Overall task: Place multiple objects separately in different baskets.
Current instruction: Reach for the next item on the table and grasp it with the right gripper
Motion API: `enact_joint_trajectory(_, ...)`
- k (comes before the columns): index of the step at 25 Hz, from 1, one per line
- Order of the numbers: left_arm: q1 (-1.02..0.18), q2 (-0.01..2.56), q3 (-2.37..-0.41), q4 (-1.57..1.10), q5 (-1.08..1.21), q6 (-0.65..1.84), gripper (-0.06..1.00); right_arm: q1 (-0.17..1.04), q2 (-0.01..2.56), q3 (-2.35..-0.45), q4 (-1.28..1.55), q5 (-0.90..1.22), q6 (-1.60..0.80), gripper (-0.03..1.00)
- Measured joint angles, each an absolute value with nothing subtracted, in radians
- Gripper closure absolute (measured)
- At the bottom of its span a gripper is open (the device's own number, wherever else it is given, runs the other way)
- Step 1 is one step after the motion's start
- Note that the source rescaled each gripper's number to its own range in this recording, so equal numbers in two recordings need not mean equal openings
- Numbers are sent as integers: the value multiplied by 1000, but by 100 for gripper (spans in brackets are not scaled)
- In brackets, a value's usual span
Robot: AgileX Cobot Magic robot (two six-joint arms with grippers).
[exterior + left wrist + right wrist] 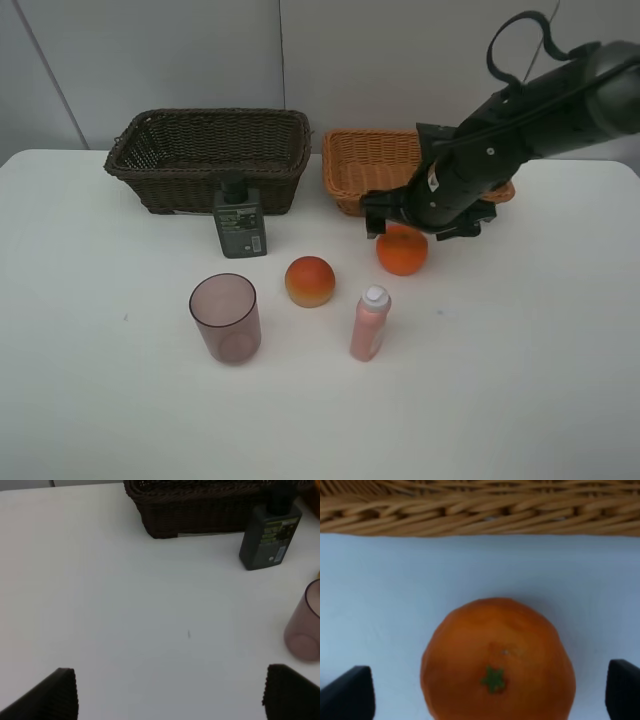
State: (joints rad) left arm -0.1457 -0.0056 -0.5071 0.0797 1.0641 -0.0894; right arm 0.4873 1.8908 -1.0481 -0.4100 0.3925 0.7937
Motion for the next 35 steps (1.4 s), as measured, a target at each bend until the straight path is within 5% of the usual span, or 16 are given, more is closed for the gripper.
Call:
enact_joint_trajectory(24,-146,-6,-507,80,1064,-89,-2,487,2009,-1048,-424,300,796,-3)
enact_joint_trajectory(28,-146,-6,-507,80,1064,-89,-2,487,2009,-1048,-424,300,796,9)
enact_joint_trajectory(31,-146,-6,-507,80,1064,-89,-2,487,2009,-1048,-425,300,796,32)
enact_joint_trajectory(35,-146,-6,-507,80,1064,-89,-2,487,2009,-1048,-426,300,796,34)
